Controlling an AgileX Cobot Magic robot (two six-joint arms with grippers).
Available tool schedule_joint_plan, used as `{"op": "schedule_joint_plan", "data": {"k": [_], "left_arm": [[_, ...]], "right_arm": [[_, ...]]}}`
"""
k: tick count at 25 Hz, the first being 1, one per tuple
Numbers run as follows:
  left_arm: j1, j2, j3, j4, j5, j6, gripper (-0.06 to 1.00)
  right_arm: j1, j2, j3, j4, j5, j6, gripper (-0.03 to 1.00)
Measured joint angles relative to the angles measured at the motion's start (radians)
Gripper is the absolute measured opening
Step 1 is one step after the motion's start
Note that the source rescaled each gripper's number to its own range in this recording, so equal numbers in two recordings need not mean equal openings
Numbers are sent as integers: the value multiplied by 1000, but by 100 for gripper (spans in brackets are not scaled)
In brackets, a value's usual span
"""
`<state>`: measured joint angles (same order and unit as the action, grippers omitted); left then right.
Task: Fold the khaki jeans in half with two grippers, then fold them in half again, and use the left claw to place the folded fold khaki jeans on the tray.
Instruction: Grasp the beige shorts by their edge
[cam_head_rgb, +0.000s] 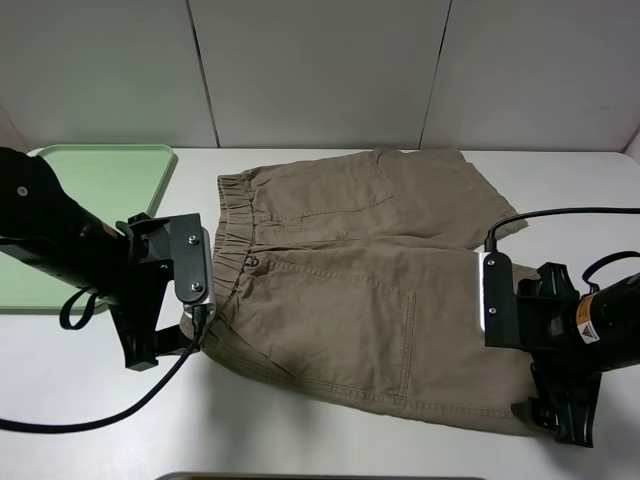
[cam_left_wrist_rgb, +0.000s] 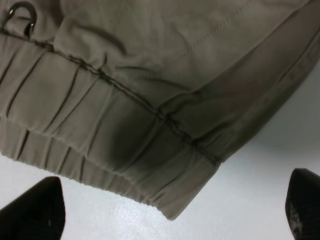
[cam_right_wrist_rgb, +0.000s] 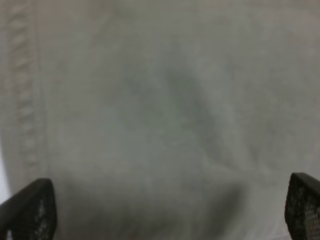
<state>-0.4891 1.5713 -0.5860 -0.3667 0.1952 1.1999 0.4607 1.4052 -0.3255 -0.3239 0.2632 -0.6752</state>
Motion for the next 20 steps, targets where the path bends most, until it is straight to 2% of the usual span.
{"op": "schedule_joint_plan", "data": {"k": [4,9,16,20], "left_arm": [[0,0,0,-4,-2,0,87],[0,0,0,-9,-2,0,87],[0,0,0,-10,-26,0,87],[0,0,0,-10,-26,0,87]], "right_arm": [[-14,25,0,-59,-19,94,100],[-7,32,0,-44,-15,124,100],[144,32,1,-34,34,125,100],[155,32,49,-32,30,118,100]]}}
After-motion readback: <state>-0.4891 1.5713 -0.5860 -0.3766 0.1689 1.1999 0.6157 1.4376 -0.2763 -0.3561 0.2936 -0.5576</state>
